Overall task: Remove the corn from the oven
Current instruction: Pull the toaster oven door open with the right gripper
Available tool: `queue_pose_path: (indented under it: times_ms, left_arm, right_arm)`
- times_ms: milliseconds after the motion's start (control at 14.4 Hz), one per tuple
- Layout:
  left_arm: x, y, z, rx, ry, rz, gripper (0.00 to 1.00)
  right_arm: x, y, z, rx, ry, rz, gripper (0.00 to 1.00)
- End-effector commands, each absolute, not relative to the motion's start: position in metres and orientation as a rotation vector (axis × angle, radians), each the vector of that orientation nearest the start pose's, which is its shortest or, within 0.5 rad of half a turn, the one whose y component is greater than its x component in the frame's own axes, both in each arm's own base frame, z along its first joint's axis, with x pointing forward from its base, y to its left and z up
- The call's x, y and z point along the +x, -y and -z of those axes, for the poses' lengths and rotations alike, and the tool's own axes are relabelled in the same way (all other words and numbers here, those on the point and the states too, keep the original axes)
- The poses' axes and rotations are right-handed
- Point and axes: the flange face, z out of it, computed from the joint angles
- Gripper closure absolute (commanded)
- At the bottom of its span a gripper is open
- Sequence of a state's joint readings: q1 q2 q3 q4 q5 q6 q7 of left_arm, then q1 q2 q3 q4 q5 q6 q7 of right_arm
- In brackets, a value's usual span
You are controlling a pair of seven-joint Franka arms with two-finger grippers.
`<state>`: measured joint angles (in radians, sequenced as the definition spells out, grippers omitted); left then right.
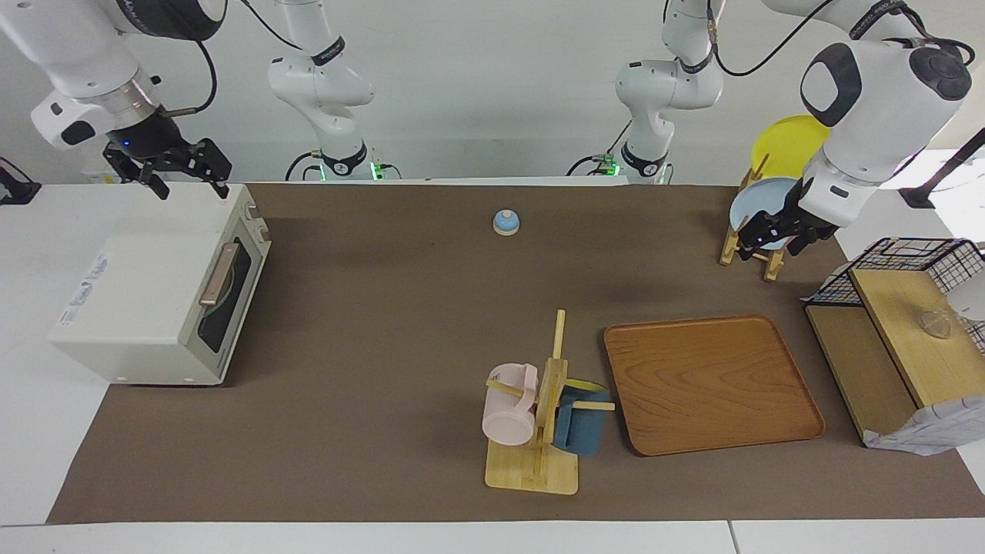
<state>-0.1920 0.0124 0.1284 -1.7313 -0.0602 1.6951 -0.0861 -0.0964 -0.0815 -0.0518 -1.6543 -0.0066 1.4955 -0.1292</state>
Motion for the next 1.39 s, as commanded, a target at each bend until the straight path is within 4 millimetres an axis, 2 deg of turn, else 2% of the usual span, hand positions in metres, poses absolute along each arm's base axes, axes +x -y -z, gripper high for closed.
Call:
queue_pose_path:
  times_ms: [0,70,139,209,348,417,487,557,626,835,904,1043,1322]
  left_arm:
    - [0.544,0.029,-0.596,-3.074,0.019,-0.113,0.00]
    - [0.543,0.028,-0.600,-3.052,-0.007,-0.130,0.00]
    - [0.543,0.027,-0.600,-3.057,-0.024,-0.132,0.00]
    - [0.541,0.025,-0.597,-3.070,-0.018,-0.138,0.00]
    - [0.539,0.025,-0.596,-3.079,-0.006,-0.151,0.00]
    - [0.539,0.025,-0.596,-3.077,-0.006,-0.146,0.00]
    - [0.540,0.025,-0.597,-3.079,-0.003,-0.142,0.00]
    - [0.540,0.024,-0.596,-3.079,-0.001,-0.146,0.00]
    - [0.540,0.024,-0.596,-3.079,-0.001,-0.144,0.00]
    - [0.540,0.024,-0.597,-3.079,0.001,-0.144,0.00]
    - [0.540,0.024,-0.597,-3.078,-0.001,-0.144,0.00]
    - [0.540,0.023,-0.596,-3.078,0.001,-0.144,0.00]
    - [0.540,0.023,-0.596,-3.077,0.001,-0.146,0.00]
  right_arm:
    - [0.516,0.083,-0.619,-3.145,-0.058,-0.138,0.01]
    - [0.520,0.083,-0.619,-3.144,-0.059,-0.140,0.01]
    - [0.516,0.082,-0.630,-3.146,-0.057,-0.105,0.01]
    - [0.514,0.084,-0.631,-3.147,-0.056,-0.092,0.01]
    - [0.511,0.083,-0.623,-3.144,-0.017,-0.111,0.01]
    - [0.513,0.083,-0.619,-3.147,0.020,-0.071,0.17]
    - [0.515,0.082,-0.607,-3.148,0.062,-0.054,0.52]
    - [0.515,0.080,-0.591,-3.145,0.078,-0.077,0.81]
    - [0.522,0.080,-0.572,-3.148,0.092,-0.064,1.00]
    - [0.540,0.087,-0.513,-3.214,0.126,-0.116,1.00]
    - [0.543,0.089,-0.499,-3.223,0.136,-0.125,1.00]
    - [0.544,0.093,-0.479,-3.275,0.186,-0.154,1.00]
    - [0.555,0.087,-0.448,-3.281,0.156,-0.174,1.00]
